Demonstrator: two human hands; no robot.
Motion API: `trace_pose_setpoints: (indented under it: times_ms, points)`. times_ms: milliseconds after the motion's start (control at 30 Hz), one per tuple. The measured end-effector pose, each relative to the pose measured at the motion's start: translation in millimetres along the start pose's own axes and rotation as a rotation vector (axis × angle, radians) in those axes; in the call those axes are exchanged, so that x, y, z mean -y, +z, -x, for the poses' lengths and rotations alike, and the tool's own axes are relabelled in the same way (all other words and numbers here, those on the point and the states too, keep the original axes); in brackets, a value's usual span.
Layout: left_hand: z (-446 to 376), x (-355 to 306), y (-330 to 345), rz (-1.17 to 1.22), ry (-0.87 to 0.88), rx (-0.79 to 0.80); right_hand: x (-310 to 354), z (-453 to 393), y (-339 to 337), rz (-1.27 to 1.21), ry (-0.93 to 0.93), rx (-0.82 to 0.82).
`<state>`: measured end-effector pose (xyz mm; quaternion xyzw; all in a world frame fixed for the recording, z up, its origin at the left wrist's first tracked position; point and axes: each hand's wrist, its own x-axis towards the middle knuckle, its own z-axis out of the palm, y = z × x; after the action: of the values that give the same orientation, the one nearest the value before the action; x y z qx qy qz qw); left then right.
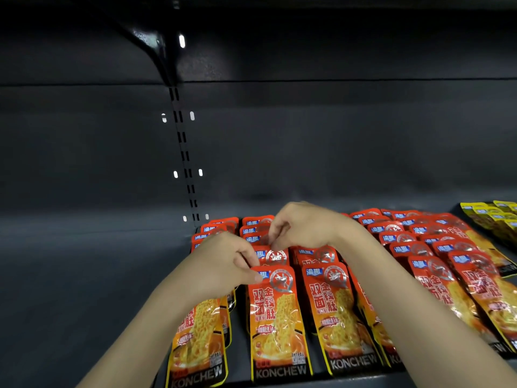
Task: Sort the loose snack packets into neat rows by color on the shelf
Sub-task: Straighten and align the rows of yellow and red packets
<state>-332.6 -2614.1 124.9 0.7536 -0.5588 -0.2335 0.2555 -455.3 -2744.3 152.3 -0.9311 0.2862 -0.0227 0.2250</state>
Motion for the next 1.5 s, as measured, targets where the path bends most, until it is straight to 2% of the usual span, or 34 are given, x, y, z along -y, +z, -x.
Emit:
trace_pose_setpoints:
  times_ms: [200, 533, 800, 1100, 1333, 1500]
  points:
    - [2, 1, 3, 0.044, 0.008, -0.027, -4, 3, 4, -0.051, 0.012, -0.025]
    - [6, 4, 2, -0.026, 0.078, -0.047, -3, 5, 7, -0.029, -0.019, -0.007]
    - [-18, 9, -33, -0.086, 0.053, -0.14, -3, 0, -16, 0.032, -0.001, -0.049]
    - [-60, 5, -28, -0.273, 0.014, 0.13, 5, -4, -12, 0.123, -0.019, 0.099]
    - [-64, -2, -28, -0.32, -0.041, 0.23, 8, -3, -10, 0.145, -0.029, 0.19]
    - [-67, -4, -27, -0.299, -0.027, 0.208, 7, -5, -12, 0.128, -0.034, 0.19]
